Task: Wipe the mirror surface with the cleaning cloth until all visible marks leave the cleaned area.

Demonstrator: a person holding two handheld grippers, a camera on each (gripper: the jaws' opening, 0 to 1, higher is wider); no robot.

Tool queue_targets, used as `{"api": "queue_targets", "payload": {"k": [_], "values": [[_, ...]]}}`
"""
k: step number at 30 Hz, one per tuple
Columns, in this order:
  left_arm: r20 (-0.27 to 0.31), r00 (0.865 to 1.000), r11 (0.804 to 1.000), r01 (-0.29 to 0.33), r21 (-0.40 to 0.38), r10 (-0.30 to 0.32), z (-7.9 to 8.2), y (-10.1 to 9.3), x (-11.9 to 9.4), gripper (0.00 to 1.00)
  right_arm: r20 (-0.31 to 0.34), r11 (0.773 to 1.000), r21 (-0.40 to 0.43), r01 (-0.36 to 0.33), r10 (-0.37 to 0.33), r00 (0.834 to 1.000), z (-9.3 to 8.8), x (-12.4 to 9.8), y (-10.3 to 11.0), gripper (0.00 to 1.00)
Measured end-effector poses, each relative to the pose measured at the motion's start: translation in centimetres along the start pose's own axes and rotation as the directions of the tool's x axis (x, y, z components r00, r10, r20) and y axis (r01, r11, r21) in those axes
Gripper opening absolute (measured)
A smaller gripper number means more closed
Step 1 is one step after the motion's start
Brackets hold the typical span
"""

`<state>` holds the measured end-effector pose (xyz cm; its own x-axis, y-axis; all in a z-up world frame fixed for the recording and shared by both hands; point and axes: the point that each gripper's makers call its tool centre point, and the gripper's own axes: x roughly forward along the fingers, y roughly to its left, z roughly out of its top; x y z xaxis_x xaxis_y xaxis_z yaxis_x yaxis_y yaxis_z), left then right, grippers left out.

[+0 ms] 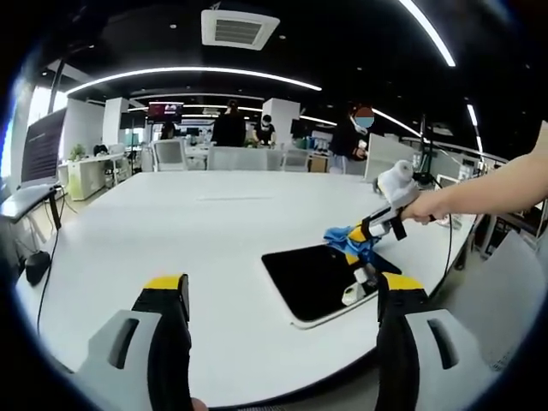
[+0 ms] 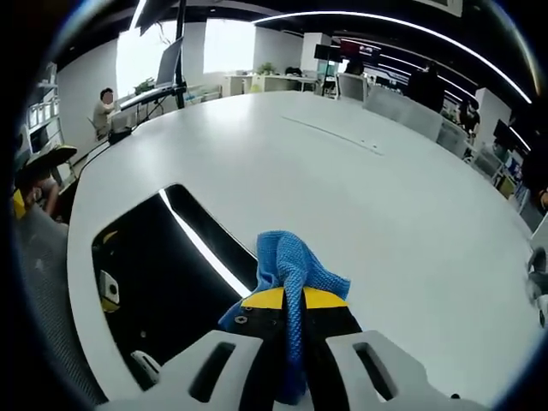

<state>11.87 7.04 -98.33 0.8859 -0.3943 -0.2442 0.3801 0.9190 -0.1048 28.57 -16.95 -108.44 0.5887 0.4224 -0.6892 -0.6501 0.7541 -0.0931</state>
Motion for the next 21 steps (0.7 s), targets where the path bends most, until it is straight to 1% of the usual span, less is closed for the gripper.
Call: {"api": "queue_targets", "payload": {"k": [18,21], "values": [[0.001,1.000,1.000,0.007,-0.004,-0.007,-0.03,-0.02,0.04,0.88,0.002,0.999,0.043,-0.005,0.005,1.000,0.09,-0.28,0.35,0.00],[0.000,1.000,1.000,0.008,-0.004,-0.008,-0.03,-0.07,0.03,0.88,0.012,0.998,0.066,-0.004,0.003,1.000,0.66,-0.61,0.46,0.00]]}}
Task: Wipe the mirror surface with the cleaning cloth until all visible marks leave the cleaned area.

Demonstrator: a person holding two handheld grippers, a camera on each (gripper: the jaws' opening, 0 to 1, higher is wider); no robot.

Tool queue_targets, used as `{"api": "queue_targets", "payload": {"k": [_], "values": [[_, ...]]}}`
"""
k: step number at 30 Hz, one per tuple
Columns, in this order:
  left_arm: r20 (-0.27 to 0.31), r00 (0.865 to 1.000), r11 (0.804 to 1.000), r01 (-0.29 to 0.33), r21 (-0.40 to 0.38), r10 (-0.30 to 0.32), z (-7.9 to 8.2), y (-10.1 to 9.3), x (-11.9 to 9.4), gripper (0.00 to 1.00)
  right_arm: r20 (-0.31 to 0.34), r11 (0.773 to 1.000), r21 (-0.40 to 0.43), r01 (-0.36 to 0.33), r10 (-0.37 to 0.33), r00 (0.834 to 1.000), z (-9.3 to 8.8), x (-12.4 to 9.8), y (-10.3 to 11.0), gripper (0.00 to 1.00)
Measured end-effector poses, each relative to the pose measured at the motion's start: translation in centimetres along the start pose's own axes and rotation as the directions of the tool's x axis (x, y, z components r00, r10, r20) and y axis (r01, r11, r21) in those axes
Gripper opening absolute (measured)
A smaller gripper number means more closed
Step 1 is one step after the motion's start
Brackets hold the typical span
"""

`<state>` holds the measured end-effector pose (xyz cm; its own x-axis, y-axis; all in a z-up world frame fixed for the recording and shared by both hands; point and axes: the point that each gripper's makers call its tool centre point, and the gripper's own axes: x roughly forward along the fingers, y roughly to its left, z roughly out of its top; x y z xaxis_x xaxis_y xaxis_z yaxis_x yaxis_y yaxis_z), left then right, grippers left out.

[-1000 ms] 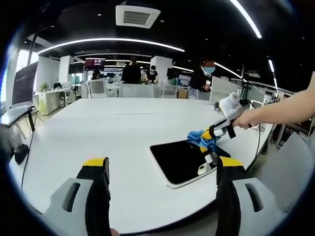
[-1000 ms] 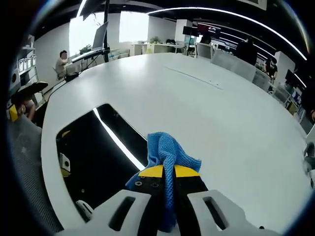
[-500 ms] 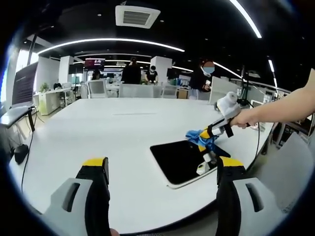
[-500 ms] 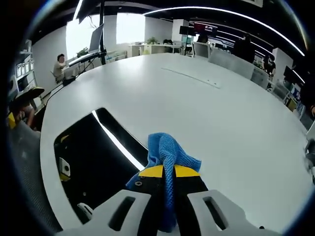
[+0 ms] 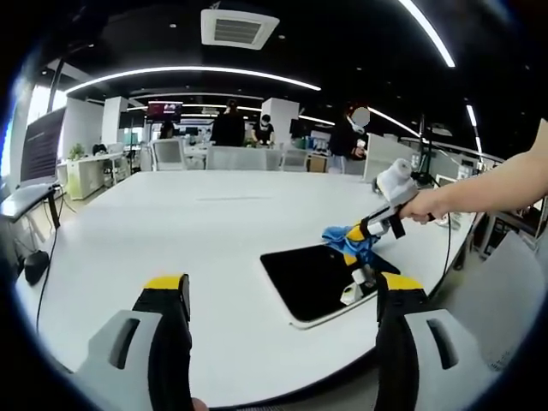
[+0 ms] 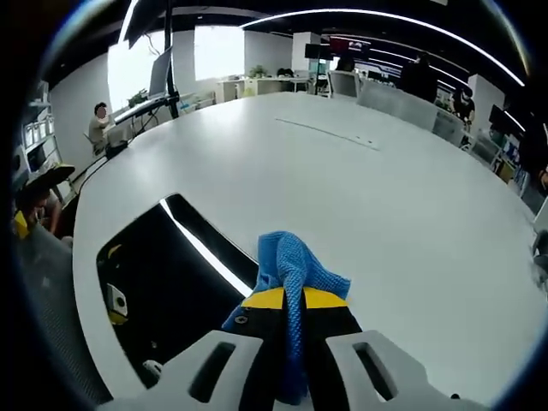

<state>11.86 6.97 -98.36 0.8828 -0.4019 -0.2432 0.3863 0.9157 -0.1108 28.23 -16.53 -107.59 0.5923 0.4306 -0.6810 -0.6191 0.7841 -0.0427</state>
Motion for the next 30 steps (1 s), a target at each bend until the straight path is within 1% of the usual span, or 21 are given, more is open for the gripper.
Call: {"api": "queue_targets", "payload": {"k": [3,6,10,11,13,17,19,20,21,23,30], "values": [[-0.002,1.000,1.000,0.003,0.000,-0.003,0.0,-0.1,0.0,0.88,0.020,1.000,-0.010,0.003,-0.003,1.000,1.0,-0.5,0.2,0.00],[-0.004,1.000,1.000,0.004,0.002,-0.004,0.0,-0.1,0.0,0.88,0.037,1.000,-0.015,0.009,-0.008,0.999,1.9,-1.4,1.0,0.00],[-0.005,1.000,1.000,0.002,0.003,-0.002,-0.1,-0.1,0.0,0.88,0.044,1.000,-0.024,0.015,-0.014,0.999,2.1,-2.3,1.4,0.00],[-0.004,1.000,1.000,0.001,0.002,-0.001,-0.1,-0.1,-0.1,0.88,0.053,1.000,-0.020,0.021,-0.019,0.998,2.1,-2.6,1.3,0.00],[0.005,1.000,1.000,-0.005,0.002,0.005,0.1,0.1,-0.1,0.89,0.047,0.999,-0.004,0.033,-0.033,0.998,1.8,-3.1,1.2,0.00],[0.008,1.000,1.000,-0.003,0.001,0.003,0.1,0.1,-0.1,0.89,0.047,0.999,-0.004,0.047,-0.047,0.998,1.4,-4.1,0.8,0.00],[0.007,1.000,1.000,-0.003,0.001,0.003,0.1,0.1,-0.1,0.89,0.046,0.997,0.014,0.070,-0.071,0.996,1.3,-4.5,0.3,0.00],[0.009,1.000,1.000,-0.004,0.000,0.004,0.1,0.1,-0.1,0.89,0.046,0.995,0.022,0.097,-0.098,0.994,1.3,-5.0,-0.3,0.00],[0.010,1.000,1.000,-0.004,0.000,0.004,0.1,0.1,-0.1,0.89,0.049,0.994,0.023,0.105,-0.106,0.993,1.2,-5.3,-0.5,0.00],[0.009,1.000,1.000,-0.006,0.001,0.006,0.1,0.1,-0.1,0.89,0.057,0.992,0.048,0.115,-0.117,0.991,1.1,-5.8,-0.9,0.00],[0.007,1.000,1.000,-0.006,0.002,0.006,0.1,0.1,-0.1,0.89,0.043,0.987,0.083,0.137,-0.141,0.989,-0.4,-6.8,-2.3,0.00]]}}
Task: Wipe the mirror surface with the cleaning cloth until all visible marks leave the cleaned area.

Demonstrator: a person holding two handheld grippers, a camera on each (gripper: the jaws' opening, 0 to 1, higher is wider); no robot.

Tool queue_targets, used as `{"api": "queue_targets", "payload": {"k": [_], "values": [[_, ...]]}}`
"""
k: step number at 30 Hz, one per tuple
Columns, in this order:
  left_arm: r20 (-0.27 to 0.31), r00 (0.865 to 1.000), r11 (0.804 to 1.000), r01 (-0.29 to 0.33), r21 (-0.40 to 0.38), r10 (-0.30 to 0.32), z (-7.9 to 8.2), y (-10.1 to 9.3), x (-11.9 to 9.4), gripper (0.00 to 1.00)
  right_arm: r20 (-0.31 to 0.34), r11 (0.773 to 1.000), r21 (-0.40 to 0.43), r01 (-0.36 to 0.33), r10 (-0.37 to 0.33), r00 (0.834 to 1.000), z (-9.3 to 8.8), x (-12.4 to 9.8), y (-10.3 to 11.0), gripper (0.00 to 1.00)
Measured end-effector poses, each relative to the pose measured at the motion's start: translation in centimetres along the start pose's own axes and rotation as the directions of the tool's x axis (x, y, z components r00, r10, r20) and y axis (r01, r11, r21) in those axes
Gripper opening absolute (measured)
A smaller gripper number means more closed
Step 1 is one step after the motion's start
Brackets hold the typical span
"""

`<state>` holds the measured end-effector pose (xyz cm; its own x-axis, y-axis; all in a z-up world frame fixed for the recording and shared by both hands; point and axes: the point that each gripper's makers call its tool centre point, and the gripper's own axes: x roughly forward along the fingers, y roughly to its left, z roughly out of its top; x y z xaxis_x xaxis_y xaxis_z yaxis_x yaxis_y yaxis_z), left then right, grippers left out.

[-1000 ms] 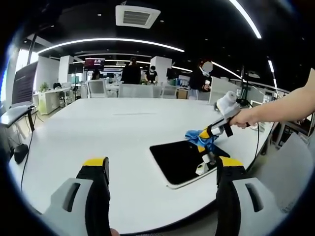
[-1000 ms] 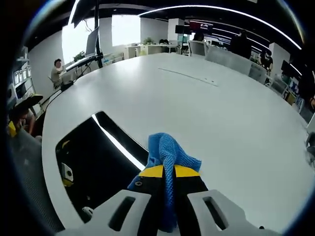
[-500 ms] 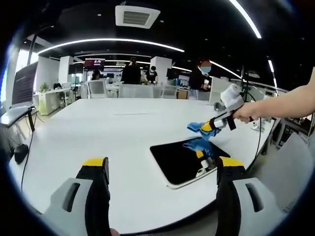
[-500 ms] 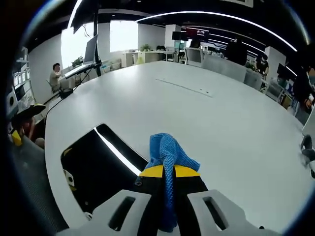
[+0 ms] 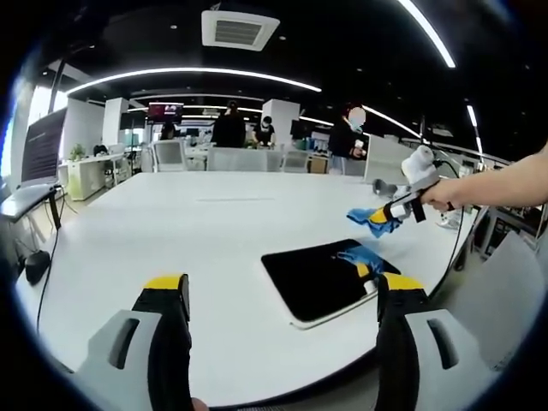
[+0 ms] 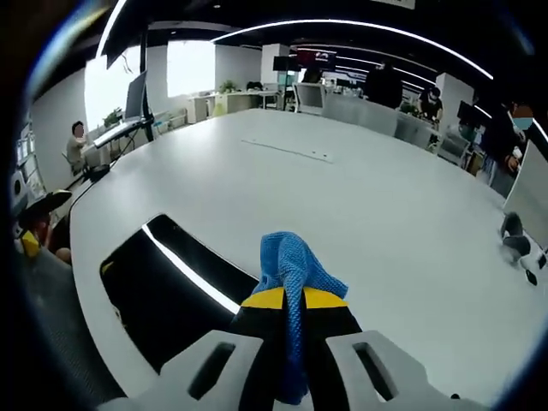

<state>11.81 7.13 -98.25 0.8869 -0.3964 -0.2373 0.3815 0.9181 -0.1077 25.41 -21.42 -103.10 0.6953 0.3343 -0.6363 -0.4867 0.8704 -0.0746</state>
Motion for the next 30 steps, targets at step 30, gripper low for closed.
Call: {"api": "queue_targets", "payload": {"k": [30], "values": [[-0.006,1.000,1.000,-0.002,0.002,0.002,-0.1,0.1,0.0,0.88,-0.104,0.997,0.077,0.004,0.004,0.995,-6.0,0.0,-0.2,0.00]]}}
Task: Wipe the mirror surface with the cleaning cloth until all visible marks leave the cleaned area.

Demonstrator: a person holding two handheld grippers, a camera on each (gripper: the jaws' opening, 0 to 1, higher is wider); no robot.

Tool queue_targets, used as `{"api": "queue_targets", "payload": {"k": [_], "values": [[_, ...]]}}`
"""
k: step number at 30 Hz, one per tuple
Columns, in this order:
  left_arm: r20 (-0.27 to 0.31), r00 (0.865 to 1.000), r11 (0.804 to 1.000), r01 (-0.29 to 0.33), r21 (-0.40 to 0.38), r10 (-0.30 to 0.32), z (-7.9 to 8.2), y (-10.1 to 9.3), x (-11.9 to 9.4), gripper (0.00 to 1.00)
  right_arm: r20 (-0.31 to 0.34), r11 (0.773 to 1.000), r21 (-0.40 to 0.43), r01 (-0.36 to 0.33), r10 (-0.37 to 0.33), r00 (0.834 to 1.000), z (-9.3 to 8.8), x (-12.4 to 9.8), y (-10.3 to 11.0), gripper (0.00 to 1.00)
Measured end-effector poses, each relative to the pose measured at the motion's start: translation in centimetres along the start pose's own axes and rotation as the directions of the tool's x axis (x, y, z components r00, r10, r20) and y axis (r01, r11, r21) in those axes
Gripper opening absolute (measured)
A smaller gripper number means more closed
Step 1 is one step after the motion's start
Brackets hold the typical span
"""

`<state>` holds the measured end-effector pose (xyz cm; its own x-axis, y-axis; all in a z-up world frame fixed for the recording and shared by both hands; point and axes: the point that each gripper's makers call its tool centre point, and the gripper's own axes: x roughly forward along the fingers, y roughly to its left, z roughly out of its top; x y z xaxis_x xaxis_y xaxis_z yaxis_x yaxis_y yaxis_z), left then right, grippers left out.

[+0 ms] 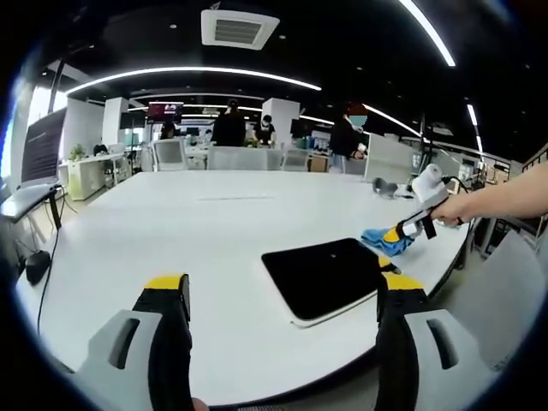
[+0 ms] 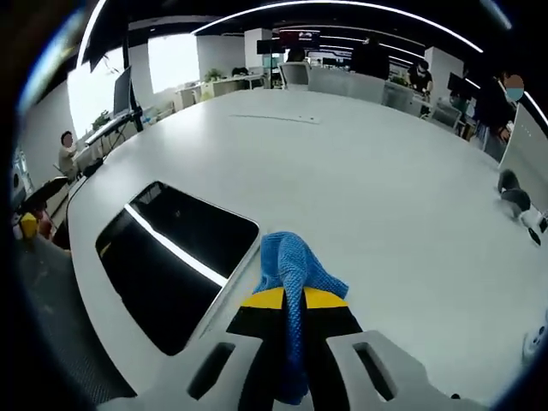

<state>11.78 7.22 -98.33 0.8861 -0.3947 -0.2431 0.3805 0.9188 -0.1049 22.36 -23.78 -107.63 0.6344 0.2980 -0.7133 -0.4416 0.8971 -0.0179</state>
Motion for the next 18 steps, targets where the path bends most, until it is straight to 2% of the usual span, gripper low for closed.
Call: {"api": "queue_targets", "payload": {"k": [5,18], "values": [[-0.001,1.000,1.000,-0.003,0.001,0.003,-0.03,0.04,0.00,0.88,-0.023,1.000,0.006,-0.011,0.011,1.000,-0.53,0.21,0.25,0.01],[0.007,1.000,1.000,-0.003,-0.002,0.003,0.06,0.02,0.00,0.88,-0.020,0.999,0.043,-0.005,0.006,1.000,-0.40,-0.01,0.09,0.03]]}}
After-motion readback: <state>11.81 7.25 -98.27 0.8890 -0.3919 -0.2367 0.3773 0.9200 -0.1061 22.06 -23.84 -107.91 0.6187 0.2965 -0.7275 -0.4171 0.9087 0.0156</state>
